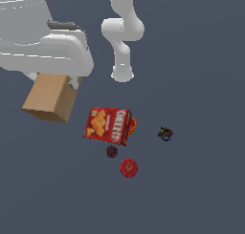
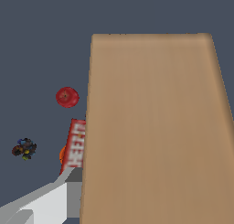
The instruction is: Pick up a designated object from a clutter of objects.
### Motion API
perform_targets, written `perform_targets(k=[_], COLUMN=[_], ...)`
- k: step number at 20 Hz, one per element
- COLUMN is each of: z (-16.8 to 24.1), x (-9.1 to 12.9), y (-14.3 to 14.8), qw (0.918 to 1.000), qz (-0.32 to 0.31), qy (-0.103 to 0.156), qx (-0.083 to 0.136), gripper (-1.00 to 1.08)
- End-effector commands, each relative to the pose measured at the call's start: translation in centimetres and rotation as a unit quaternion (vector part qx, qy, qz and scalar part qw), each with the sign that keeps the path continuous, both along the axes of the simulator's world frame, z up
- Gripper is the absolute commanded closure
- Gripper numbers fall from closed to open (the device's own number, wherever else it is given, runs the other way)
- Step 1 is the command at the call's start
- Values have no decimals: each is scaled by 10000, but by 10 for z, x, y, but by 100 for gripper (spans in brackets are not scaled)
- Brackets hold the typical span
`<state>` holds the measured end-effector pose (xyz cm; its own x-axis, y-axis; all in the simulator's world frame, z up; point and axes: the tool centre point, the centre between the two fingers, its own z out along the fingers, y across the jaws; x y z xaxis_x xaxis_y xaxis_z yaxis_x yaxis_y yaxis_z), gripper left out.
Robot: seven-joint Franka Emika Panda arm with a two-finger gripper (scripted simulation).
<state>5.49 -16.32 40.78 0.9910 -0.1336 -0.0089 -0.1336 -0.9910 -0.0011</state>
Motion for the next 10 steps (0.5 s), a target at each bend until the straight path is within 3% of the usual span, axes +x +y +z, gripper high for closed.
perform_targets(k=[1,10], z=[14,26], x=[1,1], y=[-10,-23], qw=[10000,10000], qz=[9,8], qy=[-43,-43], qx=[-11,-13], gripper=[108,108])
